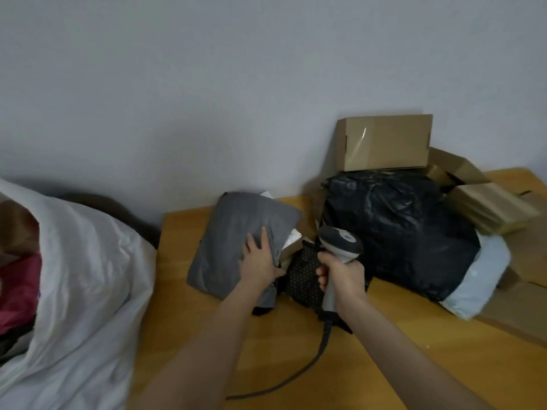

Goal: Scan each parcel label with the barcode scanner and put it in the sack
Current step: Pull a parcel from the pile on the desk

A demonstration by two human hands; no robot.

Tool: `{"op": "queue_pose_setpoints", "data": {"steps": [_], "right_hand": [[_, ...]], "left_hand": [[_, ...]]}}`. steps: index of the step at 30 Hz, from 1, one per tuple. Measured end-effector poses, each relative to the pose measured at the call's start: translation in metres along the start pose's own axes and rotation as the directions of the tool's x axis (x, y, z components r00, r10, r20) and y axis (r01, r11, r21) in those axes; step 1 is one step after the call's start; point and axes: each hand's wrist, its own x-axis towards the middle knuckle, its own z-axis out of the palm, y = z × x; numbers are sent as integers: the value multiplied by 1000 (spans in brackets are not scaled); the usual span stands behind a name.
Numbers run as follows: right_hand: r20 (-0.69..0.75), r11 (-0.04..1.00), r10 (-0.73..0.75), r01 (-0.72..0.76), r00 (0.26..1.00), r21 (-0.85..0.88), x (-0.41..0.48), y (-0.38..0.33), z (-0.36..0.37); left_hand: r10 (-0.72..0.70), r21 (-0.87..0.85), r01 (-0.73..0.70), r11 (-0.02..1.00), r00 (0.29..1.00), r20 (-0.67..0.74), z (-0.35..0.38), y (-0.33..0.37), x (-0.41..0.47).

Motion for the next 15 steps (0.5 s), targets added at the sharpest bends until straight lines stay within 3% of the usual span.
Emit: {"op": "queue_pose_setpoints", "data": {"steps": [3,6,9,12,15], "right_hand": [[9,1000,17,-17,1000,18,10,-3,-15],[29,999,23,-25,999,45,12,-8,-19],[79,997,11,-17,997,77,4,-16,-15],[151,994,-27,10,988,113,-9,-27,-6],[215,985,-79,44,974,165,-27,-39,6]], "left_hand": [[62,43,-58,997,993,-104,-2,-4,13],[102,-151,-106,983,994,-38,-30,-17,16],[-21,-411,-26,911,994,-110,-69,-32,2],[-174,-796,9,605,977,-120,-117,-37,-24],[-169,-936,59,347,986,0,-166,-44,-47]]}}
